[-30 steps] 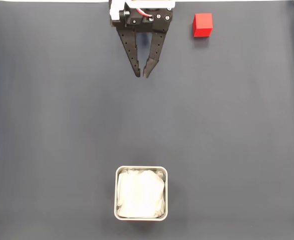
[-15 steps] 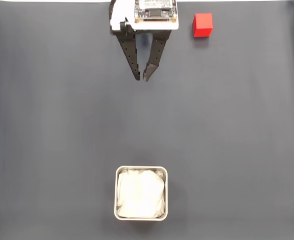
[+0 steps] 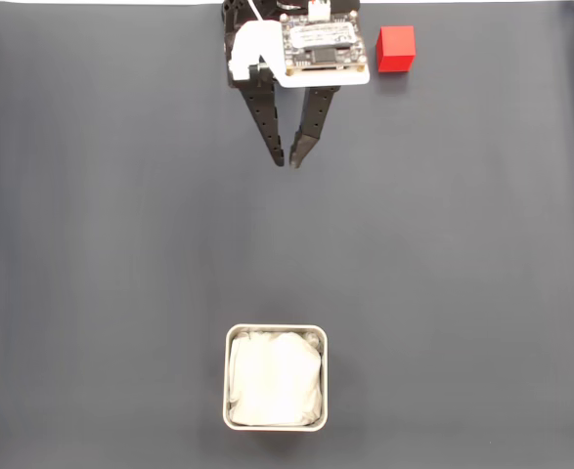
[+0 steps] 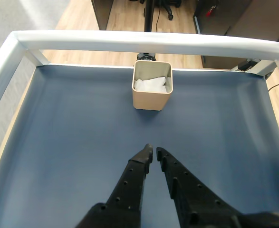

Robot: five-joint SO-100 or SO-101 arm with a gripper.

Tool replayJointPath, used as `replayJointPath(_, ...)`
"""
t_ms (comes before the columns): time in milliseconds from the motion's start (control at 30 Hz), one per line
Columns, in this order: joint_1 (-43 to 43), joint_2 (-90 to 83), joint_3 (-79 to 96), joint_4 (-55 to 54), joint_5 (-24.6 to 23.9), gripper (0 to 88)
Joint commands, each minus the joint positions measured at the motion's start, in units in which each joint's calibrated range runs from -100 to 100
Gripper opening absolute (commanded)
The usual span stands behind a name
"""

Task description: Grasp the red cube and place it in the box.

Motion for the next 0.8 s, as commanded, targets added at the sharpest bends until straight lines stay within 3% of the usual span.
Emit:
replayJointPath(0,-1.04,-0.28,-3.03,0.11,0.44,0.0)
replayJointPath(767,-11.97,-0.89,-2.49,-0.13,0.88,0.0)
